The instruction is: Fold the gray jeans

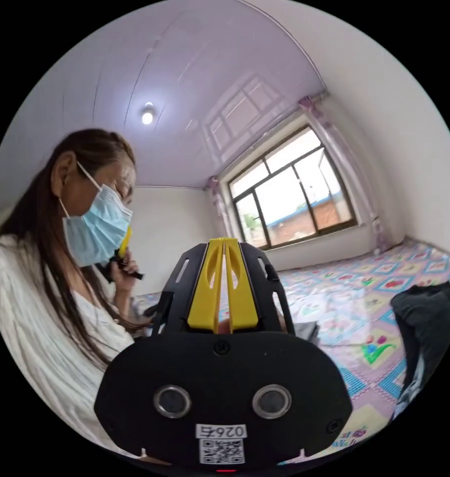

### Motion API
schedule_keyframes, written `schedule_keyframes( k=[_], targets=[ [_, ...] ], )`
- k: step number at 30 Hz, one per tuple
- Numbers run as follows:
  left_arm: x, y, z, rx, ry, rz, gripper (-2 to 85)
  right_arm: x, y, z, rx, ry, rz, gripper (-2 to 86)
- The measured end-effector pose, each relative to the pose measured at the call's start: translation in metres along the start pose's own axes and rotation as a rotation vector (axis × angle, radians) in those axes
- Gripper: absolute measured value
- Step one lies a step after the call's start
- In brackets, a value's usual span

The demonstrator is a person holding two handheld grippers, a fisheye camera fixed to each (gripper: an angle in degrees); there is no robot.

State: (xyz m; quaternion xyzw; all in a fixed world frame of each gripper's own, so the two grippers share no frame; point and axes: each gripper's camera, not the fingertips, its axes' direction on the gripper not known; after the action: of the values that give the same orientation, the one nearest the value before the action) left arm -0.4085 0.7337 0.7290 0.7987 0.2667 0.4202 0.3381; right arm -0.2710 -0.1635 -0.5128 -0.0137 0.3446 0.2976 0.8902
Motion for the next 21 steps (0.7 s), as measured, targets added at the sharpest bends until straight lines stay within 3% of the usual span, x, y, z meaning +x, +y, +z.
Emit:
schedule_keyframes(
  k=[5, 8, 10, 13, 14, 17, 21],
  targets=[
    [-0.052, 0.030, 0.013, 0.018, 0.181, -0.219, 0.6, -0.014, 0.004, -0.008, 0.131, 0.141, -0.061, -1.0],
    [-0.093, 0.079, 0.051, -0.090, 0.289, -0.410, 9.8, 0.015, 0.009, 0.016, -0.010, 0.143, 0.037, -1.1],
    [-0.117, 0.125, 0.083, -0.195, 0.353, -0.579, 10.7, 0.053, 0.031, 0.040, -0.117, 0.167, 0.183, -1.2],
    [-0.143, 0.221, 0.126, -0.433, 0.277, -0.869, 6.6, 0.110, 0.080, 0.069, -0.277, 0.200, 0.400, -1.2],
    [-0.147, 0.259, 0.136, -0.558, 0.169, -0.958, 5.4, 0.120, 0.092, 0.073, -0.299, 0.205, 0.441, -1.2],
    [-0.143, 0.337, 0.154, -0.846, 0.034, -1.011, 7.7, 0.165, 0.147, 0.086, -0.395, 0.252, 0.624, -1.1],
    [-0.134, 0.413, 0.181, -1.147, 0.041, -1.066, 11.9, 0.213, 0.199, 0.102, -0.512, 0.352, 0.787, 0.4]
  ],
)
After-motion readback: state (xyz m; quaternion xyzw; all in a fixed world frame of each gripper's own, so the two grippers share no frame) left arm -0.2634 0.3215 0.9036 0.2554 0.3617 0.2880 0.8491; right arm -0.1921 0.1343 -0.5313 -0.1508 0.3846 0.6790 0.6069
